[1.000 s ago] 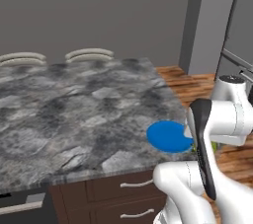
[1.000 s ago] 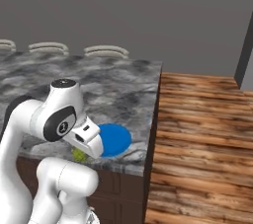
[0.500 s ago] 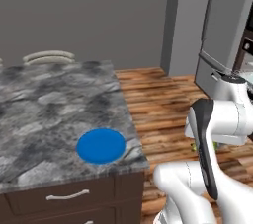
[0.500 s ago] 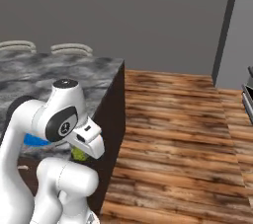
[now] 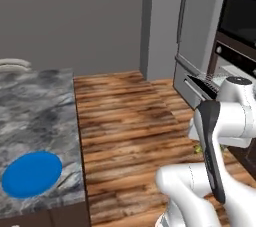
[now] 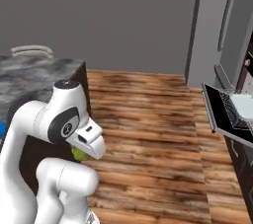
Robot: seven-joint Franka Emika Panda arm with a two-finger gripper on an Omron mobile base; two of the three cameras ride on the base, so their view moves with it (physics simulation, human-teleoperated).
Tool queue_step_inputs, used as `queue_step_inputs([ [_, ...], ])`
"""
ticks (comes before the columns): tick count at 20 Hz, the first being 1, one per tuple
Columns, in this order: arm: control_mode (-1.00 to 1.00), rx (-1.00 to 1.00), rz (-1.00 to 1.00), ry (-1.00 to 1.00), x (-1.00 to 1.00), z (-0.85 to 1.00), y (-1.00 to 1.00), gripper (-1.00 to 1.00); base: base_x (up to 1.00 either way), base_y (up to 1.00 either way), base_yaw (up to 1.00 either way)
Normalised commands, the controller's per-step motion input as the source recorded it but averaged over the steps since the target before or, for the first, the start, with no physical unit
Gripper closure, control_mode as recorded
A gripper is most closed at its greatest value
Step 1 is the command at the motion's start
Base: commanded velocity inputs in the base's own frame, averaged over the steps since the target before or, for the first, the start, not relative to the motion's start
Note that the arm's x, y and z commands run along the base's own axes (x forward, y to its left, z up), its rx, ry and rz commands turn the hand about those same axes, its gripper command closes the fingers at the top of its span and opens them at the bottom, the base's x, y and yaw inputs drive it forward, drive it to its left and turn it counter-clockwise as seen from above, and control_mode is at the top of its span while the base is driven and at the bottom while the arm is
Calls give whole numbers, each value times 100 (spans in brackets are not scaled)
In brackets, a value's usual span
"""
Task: Place the broccoli on the bottom rack of the oven.
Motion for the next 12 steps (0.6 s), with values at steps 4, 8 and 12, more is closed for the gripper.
queue_step_inputs([
  [4,100,0,0,0,0,0,0,100,100,4,-43],
  [8,100,0,0,0,0,0,0,100,100,12,-38],
  [12,100,0,0,0,0,0,0,100,100,0,-21],
])
